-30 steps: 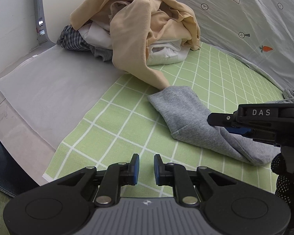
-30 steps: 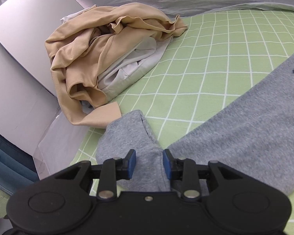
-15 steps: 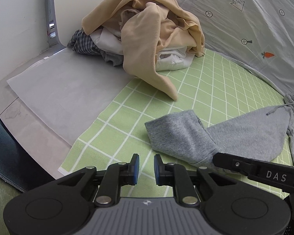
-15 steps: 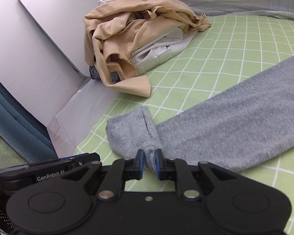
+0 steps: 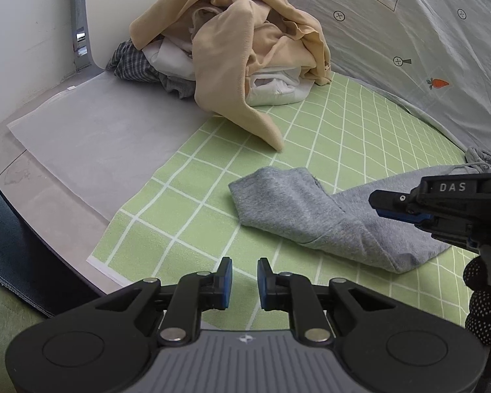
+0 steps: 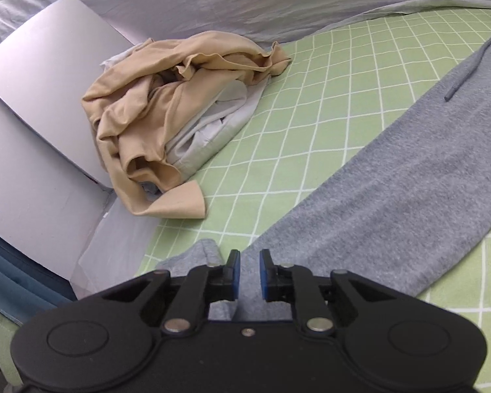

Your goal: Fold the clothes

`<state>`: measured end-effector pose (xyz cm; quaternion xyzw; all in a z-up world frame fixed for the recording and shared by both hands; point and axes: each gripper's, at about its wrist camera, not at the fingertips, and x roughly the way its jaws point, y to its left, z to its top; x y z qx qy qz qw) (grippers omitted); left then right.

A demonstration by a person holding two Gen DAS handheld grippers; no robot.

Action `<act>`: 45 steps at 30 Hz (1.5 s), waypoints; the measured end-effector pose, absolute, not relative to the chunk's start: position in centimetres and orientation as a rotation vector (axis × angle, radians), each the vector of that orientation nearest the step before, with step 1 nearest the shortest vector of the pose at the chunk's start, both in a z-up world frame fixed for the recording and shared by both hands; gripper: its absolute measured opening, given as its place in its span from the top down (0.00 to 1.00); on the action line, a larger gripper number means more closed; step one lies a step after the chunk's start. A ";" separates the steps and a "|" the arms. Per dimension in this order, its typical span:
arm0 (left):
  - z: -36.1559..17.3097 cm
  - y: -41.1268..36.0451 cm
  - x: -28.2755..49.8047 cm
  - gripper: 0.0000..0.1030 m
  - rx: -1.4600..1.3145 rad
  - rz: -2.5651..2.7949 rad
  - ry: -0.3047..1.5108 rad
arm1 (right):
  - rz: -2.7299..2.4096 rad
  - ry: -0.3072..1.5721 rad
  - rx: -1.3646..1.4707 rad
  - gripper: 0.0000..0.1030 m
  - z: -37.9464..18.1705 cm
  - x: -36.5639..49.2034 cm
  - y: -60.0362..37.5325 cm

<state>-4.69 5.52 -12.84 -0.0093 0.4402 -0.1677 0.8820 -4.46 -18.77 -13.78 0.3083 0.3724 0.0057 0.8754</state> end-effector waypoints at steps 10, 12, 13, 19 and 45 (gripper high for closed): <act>-11.5 5.7 -4.5 0.82 -0.074 -0.350 0.895 | 0.208 0.881 0.823 0.92 -16.0 -5.5 -16.2; -11.1 5.9 -4.4 0.82 -0.080 -0.340 0.884 | 0.206 0.892 0.816 0.92 -15.9 -6.2 -15.8; -10.8 6.0 -4.3 0.82 -0.084 -0.335 0.879 | 0.204 0.894 0.815 0.92 -15.8 -6.5 -15.8; -8.3 7.1 -3.7 0.73 -0.116 -0.310 0.802 | 0.210 0.915 0.782 0.83 -15.0 -6.5 -16.3; -11.4 -18.6 -13.4 0.45 0.148 -0.880 1.001 | -0.848 0.672 0.541 0.01 -12.1 -31.0 -45.6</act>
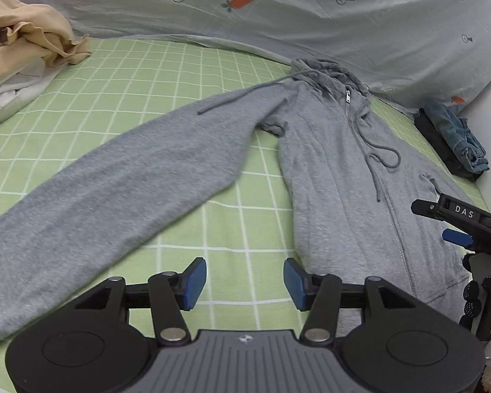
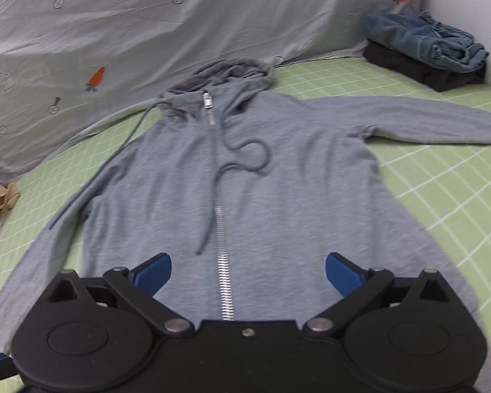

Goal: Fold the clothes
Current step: 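Lay the sleeve flat and pinch the hoodie hem with both grippers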

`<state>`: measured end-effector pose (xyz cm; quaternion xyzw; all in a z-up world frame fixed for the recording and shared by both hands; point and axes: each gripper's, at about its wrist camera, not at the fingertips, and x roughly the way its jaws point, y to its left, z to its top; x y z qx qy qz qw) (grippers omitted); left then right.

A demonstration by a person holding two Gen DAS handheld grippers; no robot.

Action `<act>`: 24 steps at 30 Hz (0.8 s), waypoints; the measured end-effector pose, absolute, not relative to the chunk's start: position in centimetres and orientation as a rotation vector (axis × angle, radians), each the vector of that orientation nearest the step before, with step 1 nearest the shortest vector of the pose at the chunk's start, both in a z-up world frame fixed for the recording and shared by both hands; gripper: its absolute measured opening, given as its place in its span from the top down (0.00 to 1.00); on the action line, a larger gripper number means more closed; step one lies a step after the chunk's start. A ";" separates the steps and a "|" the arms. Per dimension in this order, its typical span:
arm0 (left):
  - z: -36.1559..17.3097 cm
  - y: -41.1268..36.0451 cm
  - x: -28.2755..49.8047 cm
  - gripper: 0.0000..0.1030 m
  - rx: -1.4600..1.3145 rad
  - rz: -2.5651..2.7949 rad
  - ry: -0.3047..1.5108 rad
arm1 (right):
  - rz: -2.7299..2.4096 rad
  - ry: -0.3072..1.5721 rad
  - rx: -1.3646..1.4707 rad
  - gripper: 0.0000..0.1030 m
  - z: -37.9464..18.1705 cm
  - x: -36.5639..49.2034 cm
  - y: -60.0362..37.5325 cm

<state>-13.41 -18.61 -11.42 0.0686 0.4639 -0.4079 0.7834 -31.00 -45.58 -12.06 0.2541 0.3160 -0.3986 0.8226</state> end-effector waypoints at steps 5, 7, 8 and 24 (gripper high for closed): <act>-13.0 -22.6 -17.4 0.44 0.184 -0.747 1.001 | -0.890 0.739 0.526 0.04 -12.8 -38.5 -51.2; -13.1 -23.1 -17.9 0.46 0.146 -0.662 1.009 | -0.808 0.757 0.580 0.17 -13.5 -40.2 -52.7; -13.1 -23.0 -18.1 0.49 0.120 -0.630 1.015 | -0.762 0.763 0.596 0.33 -13.8 -40.6 -53.1; -12.8 -27.0 -23.2 0.85 0.115 -0.491 1.083 | -0.570 0.848 0.500 0.89 -13.2 -43.7 -55.7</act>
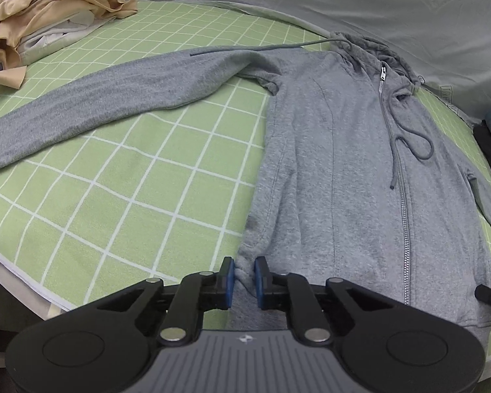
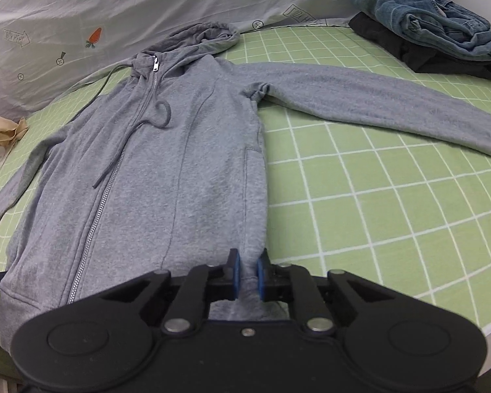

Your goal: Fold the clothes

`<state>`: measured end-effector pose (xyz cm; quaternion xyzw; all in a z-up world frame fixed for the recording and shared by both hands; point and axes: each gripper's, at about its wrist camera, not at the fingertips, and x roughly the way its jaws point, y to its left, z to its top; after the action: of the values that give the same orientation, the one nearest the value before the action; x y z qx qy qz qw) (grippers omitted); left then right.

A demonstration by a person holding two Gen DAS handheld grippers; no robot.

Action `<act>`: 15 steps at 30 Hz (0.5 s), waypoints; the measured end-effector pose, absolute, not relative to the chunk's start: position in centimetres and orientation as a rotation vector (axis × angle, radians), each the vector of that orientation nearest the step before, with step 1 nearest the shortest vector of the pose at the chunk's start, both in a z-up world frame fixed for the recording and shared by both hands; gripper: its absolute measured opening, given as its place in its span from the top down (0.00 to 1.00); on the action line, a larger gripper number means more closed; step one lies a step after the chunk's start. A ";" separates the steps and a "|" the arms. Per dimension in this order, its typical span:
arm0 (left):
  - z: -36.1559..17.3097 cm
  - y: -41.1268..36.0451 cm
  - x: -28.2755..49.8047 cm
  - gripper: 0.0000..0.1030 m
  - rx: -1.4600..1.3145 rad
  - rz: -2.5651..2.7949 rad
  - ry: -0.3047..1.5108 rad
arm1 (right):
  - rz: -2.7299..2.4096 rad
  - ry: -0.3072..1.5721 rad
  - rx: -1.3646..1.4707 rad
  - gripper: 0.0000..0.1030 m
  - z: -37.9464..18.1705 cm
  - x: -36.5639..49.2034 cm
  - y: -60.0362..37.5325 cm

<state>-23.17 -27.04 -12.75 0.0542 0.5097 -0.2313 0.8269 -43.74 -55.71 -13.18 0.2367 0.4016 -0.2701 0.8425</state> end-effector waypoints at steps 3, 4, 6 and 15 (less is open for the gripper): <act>-12.4 -27.6 -22.4 0.82 0.149 -0.486 1.114 | -0.562 0.893 0.507 0.86 -12.5 -43.1 -56.3; -12.0 -27.6 -21.9 0.79 0.144 -0.484 1.117 | -0.568 0.893 0.499 0.81 -12.0 -42.8 -56.5; -11.0 -27.1 -20.9 0.77 0.110 -0.481 1.102 | -0.580 0.885 0.484 0.65 -11.0 -42.1 -56.9; -9.1 -30.4 -10.6 0.49 0.084 -0.401 1.009 | -0.555 0.745 0.499 0.23 -8.8 -30.3 -63.3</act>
<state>-10.64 -30.39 -9.10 0.0398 0.4797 -0.1908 0.8555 -30.35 -63.31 -8.81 0.2383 0.3554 -0.2650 0.8641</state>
